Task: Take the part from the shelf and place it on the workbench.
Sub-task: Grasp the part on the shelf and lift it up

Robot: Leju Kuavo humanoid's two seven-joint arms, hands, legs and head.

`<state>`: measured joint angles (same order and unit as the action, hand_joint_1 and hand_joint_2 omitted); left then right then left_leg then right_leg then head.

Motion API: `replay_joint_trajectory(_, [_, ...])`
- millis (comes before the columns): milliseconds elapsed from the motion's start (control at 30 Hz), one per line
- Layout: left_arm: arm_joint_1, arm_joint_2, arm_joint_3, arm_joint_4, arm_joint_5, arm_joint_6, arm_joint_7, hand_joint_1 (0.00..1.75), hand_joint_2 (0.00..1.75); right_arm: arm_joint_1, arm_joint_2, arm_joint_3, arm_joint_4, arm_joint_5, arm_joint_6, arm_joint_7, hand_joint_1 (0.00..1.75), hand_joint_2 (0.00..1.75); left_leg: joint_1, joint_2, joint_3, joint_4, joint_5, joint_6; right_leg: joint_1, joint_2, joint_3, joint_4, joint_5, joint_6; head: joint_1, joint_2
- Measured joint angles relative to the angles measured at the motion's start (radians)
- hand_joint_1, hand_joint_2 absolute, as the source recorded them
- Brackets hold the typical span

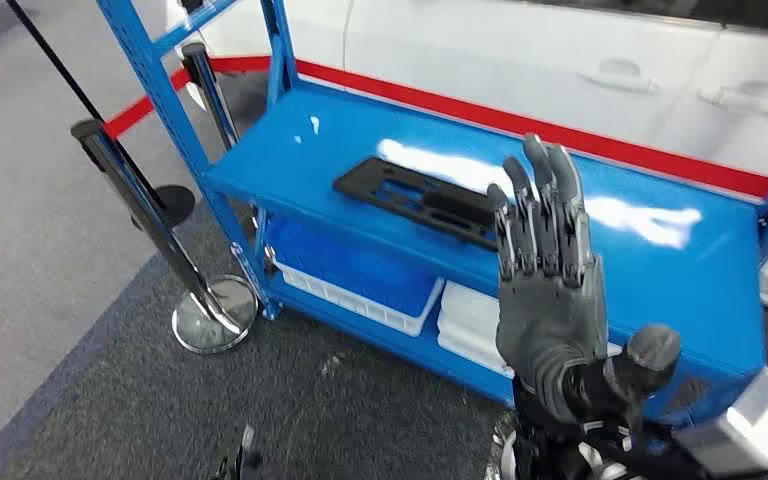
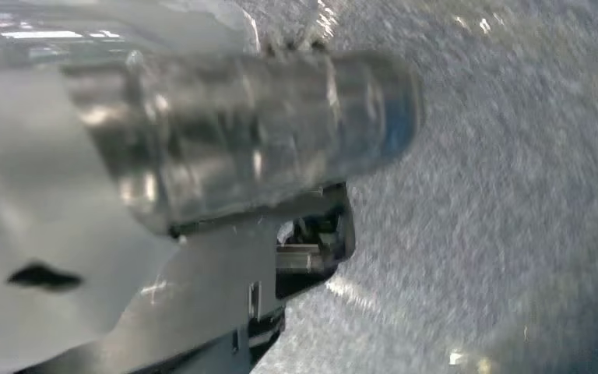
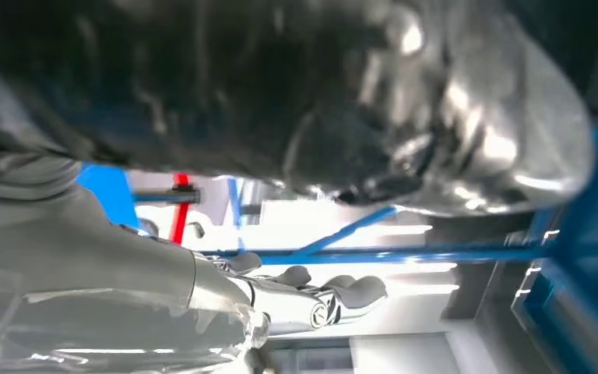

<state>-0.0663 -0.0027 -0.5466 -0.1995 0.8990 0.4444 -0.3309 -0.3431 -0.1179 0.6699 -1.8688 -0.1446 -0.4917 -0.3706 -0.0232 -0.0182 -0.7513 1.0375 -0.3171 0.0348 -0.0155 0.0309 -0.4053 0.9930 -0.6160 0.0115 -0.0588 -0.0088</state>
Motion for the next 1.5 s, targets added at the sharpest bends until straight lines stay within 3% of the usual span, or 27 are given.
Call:
replay_joint_trajectory(67, [-0.004, -0.001, -0.002, 0.0, -0.001, 0.001, -0.002, 0.0, 0.0, -0.001, 0.0, 0.0, -0.001, 0.0, 0.0, 0.0, 0.0, 0.0, 0.003, 0.0, 0.007, -0.008, -0.004, 0.005, -0.002, -0.005, 0.003, 0.002, -0.008, 0.005, -0.001, 0.0])
replay_joint_trajectory(133, [-0.01, -0.002, -0.006, 0.0, -0.001, 0.003, -0.006, 0.0, 0.0, -0.003, 0.0, 0.0, -0.002, 0.0, 0.0, 0.0, 0.0, 0.0, 0.007, 0.0, 0.021, -0.02, -0.014, 0.018, -0.003, -0.015, -0.028, 0.064, -0.036, 0.012, -0.001, 0.0])
replay_joint_trajectory(200, [-0.016, -0.003, -0.007, 0.0, -0.001, 0.007, -0.009, 0.0, 0.0, -0.001, -0.001, 0.0, 0.0, -0.001, 0.0, 0.0, 0.0, 0.0, 0.007, -0.001, 0.034, -0.022, -0.029, 0.028, -0.002, -0.02, -0.123, 0.203, -0.073, 0.016, 0.0, 0.0])
replay_joint_trajectory(233, [-0.018, -0.004, -0.008, 0.0, 0.0, 0.009, -0.01, 0.0, 0.0, 0.0, -0.002, 0.0, 0.001, -0.002, 0.0, 0.0, 0.0, 0.0, 0.008, -0.001, 0.039, -0.021, -0.036, 0.029, -0.003, -0.02, -0.175, 0.261, -0.078, 0.019, 0.0, 0.0])
replay_joint_trajectory(267, [-0.019, -0.005, -0.009, 0.0, 0.0, 0.01, -0.011, 0.0, 0.0, 0.001, -0.003, 0.0, 0.003, -0.003, 0.0, 0.0, 0.0, 0.0, 0.008, -0.001, 0.044, -0.017, -0.044, 0.028, -0.004, -0.02, -0.215, 0.289, -0.064, 0.022, 0.0, 0.0])
replay_joint_trajectory(300, [-0.018, -0.007, -0.011, 0.0, 0.0, 0.011, -0.011, 0.0, 0.0, 0.002, -0.004, 0.0, 0.004, -0.003, 0.001, 0.0, 0.0, 0.0, 0.009, -0.002, 0.05, -0.013, -0.052, 0.027, -0.004, -0.02, -0.235, 0.279, -0.032, 0.024, 0.0, 0.0])
replay_joint_trajectory(367, [-0.016, -0.01, -0.017, 0.0, 0.0, 0.01, -0.011, 0.0, 0.0, 0.002, -0.006, 0.0, 0.006, -0.005, 0.002, -0.001, 0.0, 0.0, 0.011, -0.004, 0.062, 0.0, -0.07, 0.021, -0.006, -0.02, -0.227, 0.179, 0.06, 0.026, 0.0, 0.0])
replay_joint_trajectory(433, [-0.019, -0.011, -0.021, 0.0, -0.001, 0.008, -0.009, 0.0, 0.0, 0.001, -0.006, 0.0, 0.008, -0.008, 0.004, 0.0, 0.0, 0.0, 0.011, -0.008, 0.067, 0.015, -0.084, 0.01, -0.003, -0.019, -0.206, 0.093, 0.115, 0.018, 0.0, 0.0])
replay_joint_trajectory(500, [-0.022, -0.011, -0.023, 0.0, -0.003, 0.002, -0.006, 0.0, 0.0, 0.0, -0.006, 0.0, 0.009, -0.011, 0.005, -0.001, 0.0, 0.0, 0.012, -0.011, 0.068, 0.017, -0.086, -0.002, 0.004, -0.017, -0.202, 0.075, 0.123, 0.005, -0.001, 0.0])
replay_joint_trajectory(600, [-0.021, -0.006, -0.024, 0.0, -0.008, -0.005, -0.002, 0.0, 0.0, 0.0, -0.006, 0.0, 0.009, -0.013, 0.005, -0.001, 0.0, 0.0, 0.013, -0.008, 0.066, 0.026, -0.098, -0.019, 0.0, -0.02, -0.19, 0.056, 0.139, -0.017, -0.003, 0.0])
replay_joint_trajectory(667, [-0.02, -0.003, -0.025, 0.0, -0.009, -0.008, -0.002, 0.0, 0.0, -0.001, -0.006, 0.0, 0.008, -0.014, 0.006, -0.001, 0.0, 0.0, 0.018, -0.002, 0.039, 0.101, -0.154, -0.03, -0.003, -0.025, -0.184, 0.044, 0.149, -0.026, -0.008, 0.0])
replay_joint_trajectory(733, [-0.019, -0.003, -0.026, 0.0, -0.009, -0.011, -0.002, 0.0, 0.0, 0.001, -0.006, 0.0, 0.009, -0.015, 0.006, -0.001, 0.0, 0.0, 0.026, 0.002, -0.001, 0.217, -0.218, -0.041, -0.003, -0.031, -0.185, 0.042, 0.152, -0.029, -0.012, 0.0])
replay_joint_trajectory(767, [-0.019, -0.003, -0.026, 0.0, -0.009, -0.012, -0.002, 0.0, 0.0, 0.002, -0.006, 0.0, 0.009, -0.015, 0.006, -0.001, 0.0, 0.0, 0.03, 0.004, -0.009, 0.25, -0.23, -0.045, -0.003, -0.033, -0.186, 0.042, 0.152, -0.029, -0.012, 0.0])
replay_joint_trajectory(800, [-0.019, -0.003, -0.027, 0.0, -0.009, -0.014, -0.002, 0.0, 0.0, 0.002, -0.006, 0.0, 0.009, -0.016, 0.006, -0.001, 0.0, 0.0, 0.034, 0.006, -0.001, 0.25, -0.225, -0.048, -0.004, -0.034, -0.186, 0.042, 0.152, -0.028, -0.012, 0.0])
replay_joint_trajectory(833, [-0.018, -0.002, -0.027, 0.0, -0.008, -0.015, -0.002, 0.0, 0.0, 0.002, -0.006, 0.0, 0.009, -0.016, 0.006, -0.001, 0.0, 0.0, 0.038, 0.008, 0.027, 0.212, -0.204, -0.05, -0.005, -0.035, -0.186, 0.043, 0.152, -0.027, -0.012, 0.0])
replay_joint_trajectory(900, [-0.019, -0.002, -0.027, 0.0, -0.008, -0.018, -0.003, 0.0, 0.0, 0.002, -0.006, 0.0, 0.01, -0.017, 0.006, -0.001, 0.0, 0.0, 0.042, 0.011, 0.107, 0.084, -0.161, -0.054, -0.006, -0.035, -0.186, 0.045, 0.151, -0.019, -0.012, 0.0])
replay_joint_trajectory(967, [-0.021, -0.002, -0.027, 0.0, -0.007, -0.021, -0.003, 0.0, 0.0, 0.002, -0.006, 0.0, 0.01, -0.018, 0.007, -0.001, 0.0, 0.0, 0.039, 0.01, 0.149, 0.008, -0.148, -0.048, -0.004, -0.033, -0.188, 0.048, 0.151, -0.006, -0.012, 0.0])
replay_joint_trajectory(1100, [-0.02, 0.001, -0.028, 0.0, -0.003, -0.025, 0.0, 0.0, 0.0, 0.002, -0.006, 0.0, 0.01, -0.018, 0.008, -0.001, 0.0, 0.0, 0.033, 0.008, 0.152, -0.009, -0.14, -0.019, -0.009, -0.032, -0.195, 0.057, 0.143, 0.017, -0.009, 0.0])
replay_joint_trajectory(1167, [-0.021, 0.003, -0.028, 0.0, 0.002, -0.027, 0.006, 0.0, 0.0, 0.002, -0.006, 0.0, 0.011, -0.019, 0.011, -0.001, 0.0, 0.0, 0.033, 0.009, 0.154, -0.017, -0.134, -0.005, -0.009, -0.032, -0.233, 0.139, 0.092, 0.018, -0.007, 0.0])
replay_joint_trajectory(1233, [-0.021, 0.004, -0.028, 0.0, 0.007, -0.03, 0.014, 0.0, 0.0, 0.004, -0.006, 0.0, 0.013, -0.02, 0.015, -0.001, 0.0, 0.0, 0.029, 0.01, 0.152, -0.018, -0.133, 0.003, -0.005, -0.032, -0.293, 0.267, 0.035, 0.017, -0.005, 0.0])
replay_joint_trajectory(1300, [-0.019, 0.005, -0.028, 0.0, 0.01, -0.032, 0.018, 0.0, 0.0, 0.006, -0.006, 0.0, 0.017, -0.02, 0.018, -0.001, 0.0, 0.0, 0.025, 0.01, 0.151, -0.017, -0.135, 0.007, -0.002, -0.032, -0.316, 0.316, 0.035, 0.013, -0.005, 0.0])
replay_joint_trajectory(1333, [-0.019, 0.005, -0.028, 0.0, 0.01, -0.033, 0.019, 0.0, 0.0, 0.006, -0.006, 0.0, 0.018, -0.02, 0.019, -0.001, 0.0, 0.0, 0.023, 0.009, 0.151, -0.016, -0.137, 0.007, -0.002, -0.032, -0.299, 0.283, 0.061, 0.01, -0.005, 0.0])
replay_joint_trajectory(1400, [-0.019, 0.005, -0.028, 0.0, 0.01, -0.035, 0.019, 0.0, 0.0, 0.006, -0.006, 0.0, 0.018, -0.02, 0.019, -0.001, 0.0, 0.0, 0.022, 0.008, 0.152, -0.011, -0.141, 0.005, 0.001, -0.032, -0.234, 0.152, 0.119, 0.001, -0.005, 0.0])
replay_joint_trajectory(1433, [-0.019, 0.005, -0.028, 0.0, 0.01, -0.037, 0.019, 0.0, 0.0, 0.006, -0.006, 0.0, 0.018, -0.02, 0.02, -0.001, 0.0, 0.0, 0.02, 0.007, 0.151, -0.008, -0.144, 0.001, 0.003, -0.032, -0.206, 0.096, 0.134, -0.001, -0.005, 0.0])
replay_joint_trajectory(1500, [-0.019, 0.005, -0.028, 0.0, 0.01, -0.038, 0.019, 0.0, 0.0, 0.006, -0.006, 0.0, 0.018, -0.02, 0.02, 0.0, 0.0, 0.0, 0.017, 0.006, 0.15, -0.006, -0.147, -0.008, 0.007, -0.031, -0.183, 0.05, 0.135, -0.005, -0.006, 0.0])
